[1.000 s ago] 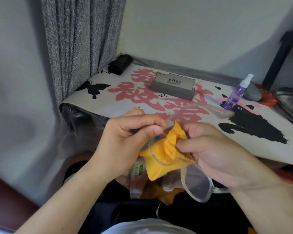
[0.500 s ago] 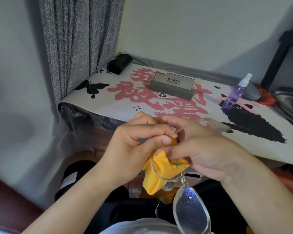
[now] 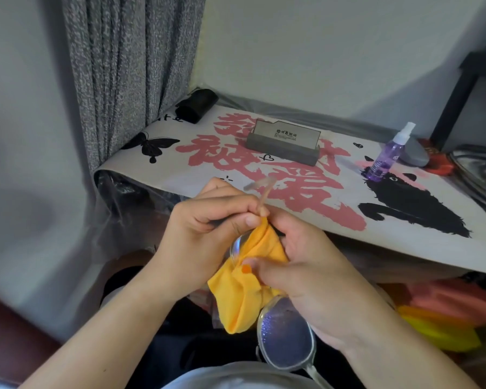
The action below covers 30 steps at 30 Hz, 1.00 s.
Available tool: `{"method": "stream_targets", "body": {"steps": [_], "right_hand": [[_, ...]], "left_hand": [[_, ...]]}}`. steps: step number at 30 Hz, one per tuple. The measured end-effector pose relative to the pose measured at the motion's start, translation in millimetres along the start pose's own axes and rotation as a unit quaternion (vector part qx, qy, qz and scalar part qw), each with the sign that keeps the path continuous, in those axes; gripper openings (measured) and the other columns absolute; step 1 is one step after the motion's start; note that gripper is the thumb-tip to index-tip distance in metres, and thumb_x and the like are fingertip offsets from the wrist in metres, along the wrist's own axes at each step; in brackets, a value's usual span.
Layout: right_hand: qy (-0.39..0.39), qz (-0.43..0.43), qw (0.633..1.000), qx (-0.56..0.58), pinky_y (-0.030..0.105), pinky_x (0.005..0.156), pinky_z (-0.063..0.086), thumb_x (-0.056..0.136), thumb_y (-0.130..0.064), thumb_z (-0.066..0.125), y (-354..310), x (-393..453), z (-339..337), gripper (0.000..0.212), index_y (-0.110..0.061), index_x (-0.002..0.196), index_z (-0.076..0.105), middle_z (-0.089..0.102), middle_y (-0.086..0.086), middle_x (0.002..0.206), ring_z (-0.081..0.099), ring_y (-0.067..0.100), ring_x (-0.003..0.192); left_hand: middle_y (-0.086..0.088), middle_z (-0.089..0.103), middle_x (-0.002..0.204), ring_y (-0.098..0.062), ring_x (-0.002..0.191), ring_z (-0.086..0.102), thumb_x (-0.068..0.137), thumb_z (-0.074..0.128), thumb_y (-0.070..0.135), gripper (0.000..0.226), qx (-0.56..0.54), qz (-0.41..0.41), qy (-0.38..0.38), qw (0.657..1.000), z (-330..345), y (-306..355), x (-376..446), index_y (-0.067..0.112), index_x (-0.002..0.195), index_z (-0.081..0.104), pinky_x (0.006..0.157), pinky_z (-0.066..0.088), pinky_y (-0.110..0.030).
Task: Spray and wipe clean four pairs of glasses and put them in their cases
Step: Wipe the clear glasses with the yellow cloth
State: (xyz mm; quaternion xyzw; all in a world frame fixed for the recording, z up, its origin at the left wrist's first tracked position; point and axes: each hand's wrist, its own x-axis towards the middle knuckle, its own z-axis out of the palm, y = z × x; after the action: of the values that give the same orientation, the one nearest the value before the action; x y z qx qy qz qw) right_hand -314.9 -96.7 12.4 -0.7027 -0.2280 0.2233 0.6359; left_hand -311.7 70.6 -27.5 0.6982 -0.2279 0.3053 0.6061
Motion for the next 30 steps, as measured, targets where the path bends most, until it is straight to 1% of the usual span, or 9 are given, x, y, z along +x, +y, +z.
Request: {"method": "stream_targets", "body": {"steps": [4, 7, 9, 12, 15, 20, 24, 27, 30], "right_hand": [[-0.069, 0.024, 0.990, 0.119, 0.039, 0.090, 0.051, 0.091, 0.001, 0.051, -2, -6, -7, 0.054, -0.032, 0.132, 0.062, 0.064, 0.014, 0.114, 0.058, 0.030, 0.098], [-0.156, 0.069, 0.968, 0.185, 0.040, 0.086, 0.045, 0.088, 0.009, 0.044, -10, -4, -24, 0.061, -0.022, 0.138, 0.058, 0.056, 0.018, 0.115, 0.049, 0.031, 0.101], [-0.203, 0.085, 0.955, 0.200, 0.039, 0.088, 0.047, 0.084, 0.015, 0.040, -13, -1, -32, 0.066, -0.017, 0.139, 0.058, 0.056, 0.018, 0.118, 0.052, 0.030, 0.104], [-0.226, 0.101, 0.953, 0.172, 0.036, 0.077, 0.047, 0.079, 0.018, 0.040, -14, 3, -33, 0.064, -0.018, 0.126, 0.065, 0.055, 0.012, 0.099, 0.053, 0.022, 0.087], [-0.212, 0.116, 0.961, 0.133, 0.026, 0.062, 0.045, 0.074, 0.023, 0.039, -14, 5, -30, 0.067, -0.024, 0.112, 0.068, 0.055, 0.001, 0.080, 0.055, 0.011, 0.068], [-0.174, 0.090, 0.979, 0.058, 0.018, 0.052, 0.044, 0.086, 0.030, 0.044, -15, 6, -18, 0.059, -0.023, 0.101, 0.064, 0.053, -0.003, 0.068, 0.053, 0.004, 0.058], [-0.090, 0.048, 0.994, 0.040, 0.029, 0.061, 0.050, 0.078, 0.012, 0.066, -9, 8, -8, 0.049, -0.022, 0.114, 0.064, 0.064, -0.001, 0.075, 0.062, 0.011, 0.071], [-0.010, 0.028, 0.999, 0.037, 0.040, 0.072, 0.054, 0.068, 0.002, 0.069, -6, 15, -6, 0.058, -0.022, 0.120, 0.065, 0.074, 0.009, 0.092, 0.071, 0.026, 0.088], [0.048, 0.039, 0.996, 0.065, 0.036, 0.068, 0.055, 0.063, 0.003, 0.069, -2, 16, -11, 0.069, -0.028, 0.123, 0.062, 0.076, 0.014, 0.091, 0.074, 0.026, 0.084]], "left_hand": [[0.014, 0.071, 0.093, -0.022, 0.086, 0.062, 0.093, 0.068, 0.029, 0.018, -0.018, -0.003, 0.011, 1.000, -3, -2, 0, 0.014, 0.100, 0.074, 0.082, 0.045, -0.055], [0.013, 0.071, 0.093, -0.031, 0.084, 0.060, 0.093, 0.068, 0.026, 0.015, -0.040, -0.010, 0.003, 0.999, -3, 0, 0, 0.016, 0.102, 0.075, 0.080, 0.045, -0.058], [0.008, 0.071, 0.090, -0.033, 0.083, 0.060, 0.094, 0.067, 0.020, 0.011, -0.032, 0.002, -0.010, 0.999, -2, 4, 1, 0.017, 0.101, 0.074, 0.079, 0.045, -0.056], [0.003, 0.071, 0.088, -0.028, 0.084, 0.060, 0.096, 0.064, 0.024, 0.012, -0.003, 0.028, -0.026, 0.999, 0, 10, 2, 0.016, 0.096, 0.073, 0.080, 0.045, -0.044], [0.003, 0.073, 0.092, -0.027, 0.085, 0.060, 0.095, 0.064, 0.025, 0.016, -0.001, 0.031, -0.041, 0.999, 2, 11, 2, 0.013, 0.099, 0.074, 0.084, 0.043, -0.037], [0.002, 0.073, 0.092, -0.029, 0.086, 0.057, 0.094, 0.065, 0.025, 0.015, -0.007, 0.006, -0.044, 0.999, 3, 7, -1, 0.016, 0.102, 0.074, 0.085, 0.043, -0.034], [0.010, 0.073, 0.091, -0.030, 0.089, 0.061, 0.091, 0.069, 0.020, 0.010, -0.040, -0.056, -0.015, 0.997, 6, 6, -3, 0.019, 0.098, 0.076, 0.082, 0.048, -0.037], [0.009, 0.074, 0.092, -0.030, 0.090, 0.064, 0.090, 0.071, 0.022, 0.010, -0.048, -0.088, -0.004, 0.995, 11, 6, -6, 0.022, 0.098, 0.078, 0.083, 0.051, -0.043], [0.015, 0.073, 0.087, -0.020, 0.090, 0.061, 0.086, 0.074, 0.026, 0.010, -0.060, -0.117, 0.015, 0.991, 16, 4, -7, 0.028, 0.094, 0.078, 0.082, 0.047, -0.033]]}}
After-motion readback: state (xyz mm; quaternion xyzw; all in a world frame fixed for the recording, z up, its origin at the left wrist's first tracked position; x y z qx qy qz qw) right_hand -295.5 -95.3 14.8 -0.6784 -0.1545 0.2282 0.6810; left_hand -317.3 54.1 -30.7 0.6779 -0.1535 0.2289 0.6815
